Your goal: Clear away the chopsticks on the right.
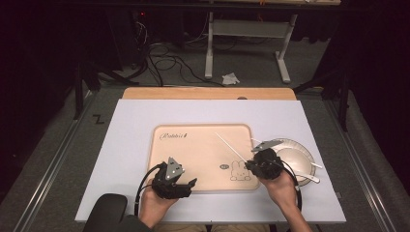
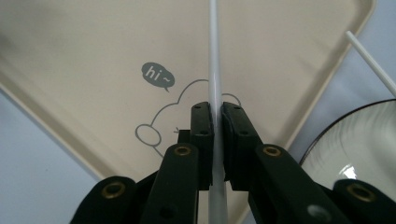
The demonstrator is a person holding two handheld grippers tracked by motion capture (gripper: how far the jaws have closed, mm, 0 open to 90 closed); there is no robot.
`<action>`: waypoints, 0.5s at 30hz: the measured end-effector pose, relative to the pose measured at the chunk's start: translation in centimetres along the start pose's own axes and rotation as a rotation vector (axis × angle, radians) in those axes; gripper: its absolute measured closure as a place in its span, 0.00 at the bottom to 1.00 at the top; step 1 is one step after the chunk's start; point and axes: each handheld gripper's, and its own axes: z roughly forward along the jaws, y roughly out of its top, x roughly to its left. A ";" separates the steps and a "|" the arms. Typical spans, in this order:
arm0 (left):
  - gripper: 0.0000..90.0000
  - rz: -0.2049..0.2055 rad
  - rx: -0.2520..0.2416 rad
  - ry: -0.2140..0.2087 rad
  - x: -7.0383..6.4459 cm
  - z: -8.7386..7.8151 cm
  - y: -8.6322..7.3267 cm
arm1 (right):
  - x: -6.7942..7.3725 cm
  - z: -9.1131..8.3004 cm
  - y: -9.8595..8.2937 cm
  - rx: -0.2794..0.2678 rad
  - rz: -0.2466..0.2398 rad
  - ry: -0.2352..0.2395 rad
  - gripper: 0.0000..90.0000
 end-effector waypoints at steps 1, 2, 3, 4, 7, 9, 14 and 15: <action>0.32 -0.004 0.000 0.005 0.0 -0.1 -0.1 | 0.1 0.3 0.1 0.007 -0.004 -0.002 0.95; 0.32 -0.007 -0.001 0.010 0.1 -0.3 -0.2 | 0.1 0.5 0.2 0.012 -0.009 0.003 0.95; 0.32 -0.012 -0.002 0.012 0.1 -0.4 -0.3 | 0.2 0.8 0.4 0.015 -0.010 0.001 0.95; 0.32 -0.016 -0.003 0.019 0.2 -0.5 -0.4 | 0.2 1.0 0.5 0.023 -0.016 -0.004 0.95; 0.32 -0.033 -0.002 0.033 0.4 -0.9 -0.7 | 0.3 2.1 0.9 0.043 -0.029 -0.005 0.94; 0.32 -0.035 -0.002 0.038 0.4 -1.0 -0.7 | 0.4 2.3 1.0 0.049 -0.032 -0.007 0.94; 0.33 -0.049 -0.006 0.054 0.5 -1.4 -1.0 | 0.6 3.2 1.3 0.079 -0.042 -0.023 0.94; 0.32 -0.050 -0.005 0.055 0.5 -1.5 -1.1 | 0.5 3.3 1.3 0.083 -0.046 -0.025 0.94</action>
